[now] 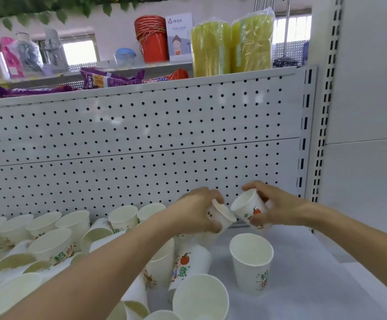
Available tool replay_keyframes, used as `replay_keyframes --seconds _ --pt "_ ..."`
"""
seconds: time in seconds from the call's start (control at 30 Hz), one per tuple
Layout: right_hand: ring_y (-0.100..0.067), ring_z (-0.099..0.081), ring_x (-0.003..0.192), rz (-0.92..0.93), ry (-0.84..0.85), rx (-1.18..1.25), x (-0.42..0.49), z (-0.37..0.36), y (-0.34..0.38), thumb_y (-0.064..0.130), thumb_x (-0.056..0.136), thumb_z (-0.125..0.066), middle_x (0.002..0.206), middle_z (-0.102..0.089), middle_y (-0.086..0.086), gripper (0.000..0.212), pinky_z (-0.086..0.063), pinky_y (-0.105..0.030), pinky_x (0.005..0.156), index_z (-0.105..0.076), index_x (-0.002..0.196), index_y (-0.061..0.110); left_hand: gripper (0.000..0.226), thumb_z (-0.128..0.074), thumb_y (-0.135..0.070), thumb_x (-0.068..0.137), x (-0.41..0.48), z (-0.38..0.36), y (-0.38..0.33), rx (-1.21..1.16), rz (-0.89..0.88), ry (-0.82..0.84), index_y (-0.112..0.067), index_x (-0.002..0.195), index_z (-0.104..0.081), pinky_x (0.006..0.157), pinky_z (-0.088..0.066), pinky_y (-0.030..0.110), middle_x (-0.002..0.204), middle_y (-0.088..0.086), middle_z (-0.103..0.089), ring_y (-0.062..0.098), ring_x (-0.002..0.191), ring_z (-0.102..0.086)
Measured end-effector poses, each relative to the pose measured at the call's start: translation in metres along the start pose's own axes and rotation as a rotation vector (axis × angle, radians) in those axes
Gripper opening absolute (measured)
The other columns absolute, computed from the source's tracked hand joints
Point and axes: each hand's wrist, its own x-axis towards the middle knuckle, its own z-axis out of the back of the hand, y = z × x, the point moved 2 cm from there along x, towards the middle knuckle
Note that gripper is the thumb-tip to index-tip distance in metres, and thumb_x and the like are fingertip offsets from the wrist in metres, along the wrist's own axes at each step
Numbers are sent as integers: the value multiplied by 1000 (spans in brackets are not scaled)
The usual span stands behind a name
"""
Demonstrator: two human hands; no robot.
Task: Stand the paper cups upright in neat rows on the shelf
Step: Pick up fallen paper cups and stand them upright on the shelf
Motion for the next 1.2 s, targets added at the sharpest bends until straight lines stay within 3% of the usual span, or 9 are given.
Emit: replay_keyframes --seconds 0.1,0.2,0.33,0.5,0.73,0.9,1.03,1.1,1.2 --pt "-5 -57 99 -6 -142 143 -5 -2 -14 20 74 -81 112 -56 9 67 -51 -17 66 -39 125 33 65 -76 -28 73 11 1 -1 -102 59 -28 -30 129 -43 82 -52 30 118 -8 -51 12 97 -54" --pt "-8 -59 98 -22 -194 179 -5 -15 -28 18 70 -83 112 -57 3 64 -55 -24 77 -41 118 26 71 -77 -27 75 20 -11 -3 -24 98 32 -23 136 -41 90 -48 29 124 -3 -52 16 107 -54" --pt "-12 -61 99 -39 -214 196 -3 -24 -36 22 69 -84 112 -57 3 65 -56 -34 83 -39 116 26 68 -77 -36 75 25 -16 -2 102 100 63 -22 133 -45 84 -43 26 125 0 -48 15 100 -49" --pt "-12 -58 99 -52 -225 139 -1 -23 -36 25 67 -85 113 -54 4 71 -54 -33 85 -35 119 28 92 -80 -49 68 25 -12 -5 42 99 98 -30 143 -31 96 -45 34 139 -7 -44 15 119 -49" --pt "-12 -60 96 -68 -239 88 -9 -20 -34 22 69 -84 111 -56 4 71 -54 -33 85 -38 122 25 71 -71 -57 73 25 -11 -12 244 103 98 -27 133 -45 92 -46 36 125 -8 -56 16 106 -53" --pt "-15 -53 111 -135 -214 26 -24 -17 -26 27 72 -83 123 -53 0 87 -45 -29 92 -29 140 26 78 -75 -50 74 12 1 -14 203 101 72 -28 140 -39 101 -42 39 136 -5 -51 17 119 -49" --pt "-8 -49 116 -15 -331 14 -58 -7 3 41 82 -72 127 -50 9 68 -44 -29 94 -37 139 29 55 -66 -52 81 -32 29 -17 63 36 -109 -28 128 -51 89 -48 31 122 -9 -58 8 103 -56" --pt "3 -51 111 73 -262 14 -76 -7 24 57 79 -65 122 -52 21 61 -46 -26 89 -46 132 36 44 -63 -59 81 -59 34 -15 66 46 -89 -29 113 -59 75 -49 24 105 -13 -63 2 85 -58" --pt "13 -46 109 103 47 -111 -95 -21 51 70 73 -62 123 -40 39 64 -42 -20 90 -39 131 57 54 -59 -68 77 -77 22 -13 196 128 100 -25 110 -62 77 -50 28 101 -9 -66 7 85 -59"
